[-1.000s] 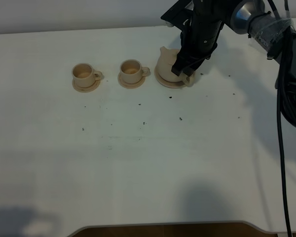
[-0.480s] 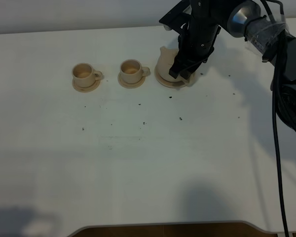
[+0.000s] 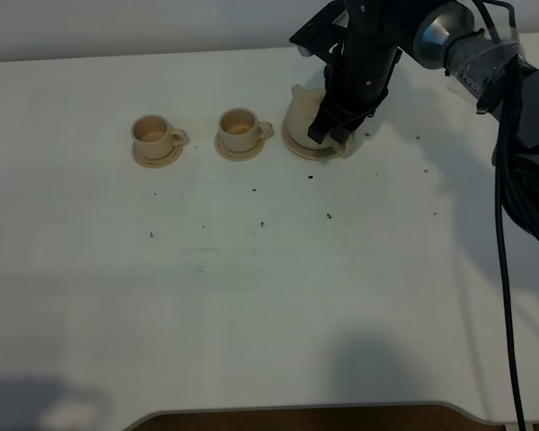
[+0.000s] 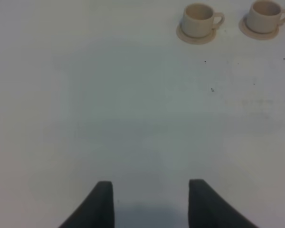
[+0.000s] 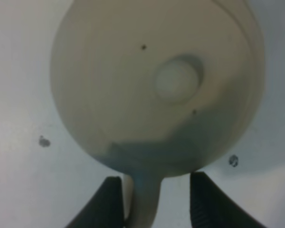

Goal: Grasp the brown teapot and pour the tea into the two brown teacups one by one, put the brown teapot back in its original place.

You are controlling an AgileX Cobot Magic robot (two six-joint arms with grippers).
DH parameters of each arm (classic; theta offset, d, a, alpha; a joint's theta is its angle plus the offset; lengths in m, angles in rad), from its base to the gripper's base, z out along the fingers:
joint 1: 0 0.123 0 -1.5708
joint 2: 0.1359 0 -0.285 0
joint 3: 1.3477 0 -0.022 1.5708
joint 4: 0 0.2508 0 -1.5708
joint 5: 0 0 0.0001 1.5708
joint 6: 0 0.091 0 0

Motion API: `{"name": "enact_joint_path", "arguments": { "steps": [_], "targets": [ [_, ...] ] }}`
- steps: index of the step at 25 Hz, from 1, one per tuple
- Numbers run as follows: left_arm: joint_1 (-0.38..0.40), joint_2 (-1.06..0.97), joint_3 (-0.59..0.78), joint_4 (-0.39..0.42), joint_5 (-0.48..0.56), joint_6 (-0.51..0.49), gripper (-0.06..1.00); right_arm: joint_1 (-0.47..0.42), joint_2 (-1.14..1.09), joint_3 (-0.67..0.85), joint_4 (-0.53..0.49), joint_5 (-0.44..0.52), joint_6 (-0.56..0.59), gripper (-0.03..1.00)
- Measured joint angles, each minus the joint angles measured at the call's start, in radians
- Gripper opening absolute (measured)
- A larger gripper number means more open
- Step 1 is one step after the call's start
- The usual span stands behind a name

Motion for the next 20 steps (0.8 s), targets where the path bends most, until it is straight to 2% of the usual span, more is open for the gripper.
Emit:
{"name": "enact_joint_path", "arguments": {
  "steps": [8, 20],
  "targets": [
    [0.0, 0.0, 0.0, 0.0, 0.0, 0.0, 0.37, 0.0, 0.002, 0.0, 0.0, 0.002, 0.0, 0.34],
    [0.0, 0.0, 0.0, 0.0, 0.0, 0.0, 0.37, 0.0, 0.002, 0.0, -0.001, 0.006, 0.0, 0.16]
  ]
}}
